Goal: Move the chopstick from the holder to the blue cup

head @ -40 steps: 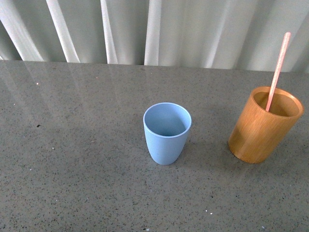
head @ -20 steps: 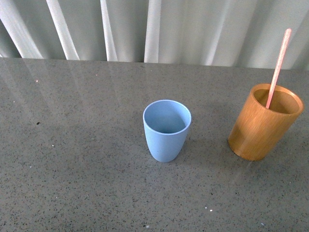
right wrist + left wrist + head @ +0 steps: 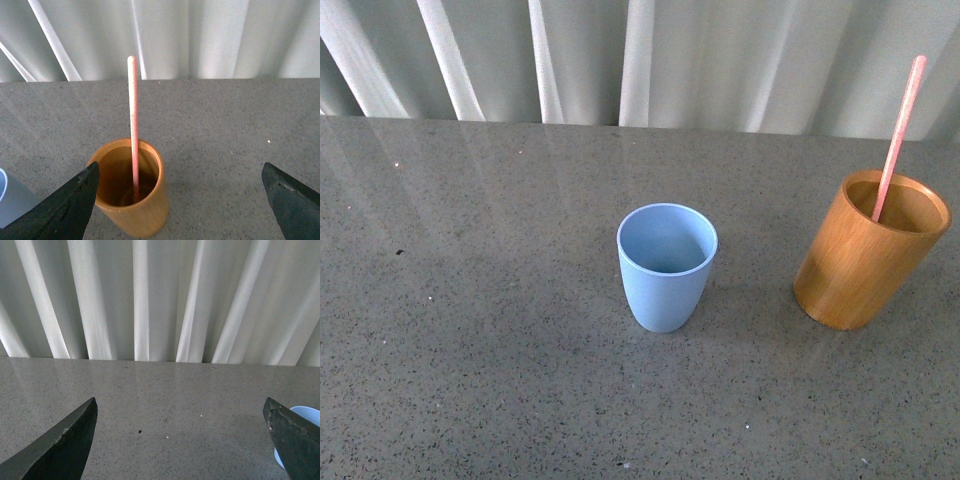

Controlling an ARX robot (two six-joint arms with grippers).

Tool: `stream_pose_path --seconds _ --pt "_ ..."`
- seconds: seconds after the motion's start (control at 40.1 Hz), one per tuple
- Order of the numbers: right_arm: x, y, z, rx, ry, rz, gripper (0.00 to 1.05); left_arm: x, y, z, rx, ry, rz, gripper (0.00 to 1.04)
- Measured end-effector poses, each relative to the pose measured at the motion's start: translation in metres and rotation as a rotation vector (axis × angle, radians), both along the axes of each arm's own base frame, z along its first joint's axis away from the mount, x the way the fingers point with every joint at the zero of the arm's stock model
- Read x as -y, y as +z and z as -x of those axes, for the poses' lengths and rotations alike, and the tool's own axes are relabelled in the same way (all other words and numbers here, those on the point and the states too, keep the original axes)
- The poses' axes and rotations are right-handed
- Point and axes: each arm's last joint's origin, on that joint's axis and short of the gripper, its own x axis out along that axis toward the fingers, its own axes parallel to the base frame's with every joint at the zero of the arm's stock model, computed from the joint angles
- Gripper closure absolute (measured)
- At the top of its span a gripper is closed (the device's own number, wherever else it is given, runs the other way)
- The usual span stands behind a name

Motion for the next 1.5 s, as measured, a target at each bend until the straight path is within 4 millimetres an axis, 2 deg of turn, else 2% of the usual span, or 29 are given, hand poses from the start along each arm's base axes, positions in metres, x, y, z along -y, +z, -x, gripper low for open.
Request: stream_pose_path --seconds 0.2,0.449,0.624,1.173,1.498 --pt "-0.005 -0.009 -0.04 -0.02 0.046 0.007 0.1 0.0 0.0 0.0 0.0 0.0 0.0 0.07" --pt "-0.02 -0.011 -0.072 -0.02 0.104 0.014 0.1 0.0 0.0 0.0 0.0 0.0 0.0 0.07" --pt "-0.026 -0.015 -0.083 -0.027 0.11 0.018 0.1 0.0 0.0 0.0 0.0 0.0 0.0 0.07" --pt "-0.037 -0.045 -0.128 -0.044 0.116 0.007 0.11 0.0 0.0 0.0 0.0 0.0 0.0 0.07" --pt "-0.051 -0.049 -0.133 -0.038 0.144 -0.003 0.6 0.0 0.0 0.0 0.0 0.0 0.0 0.07"
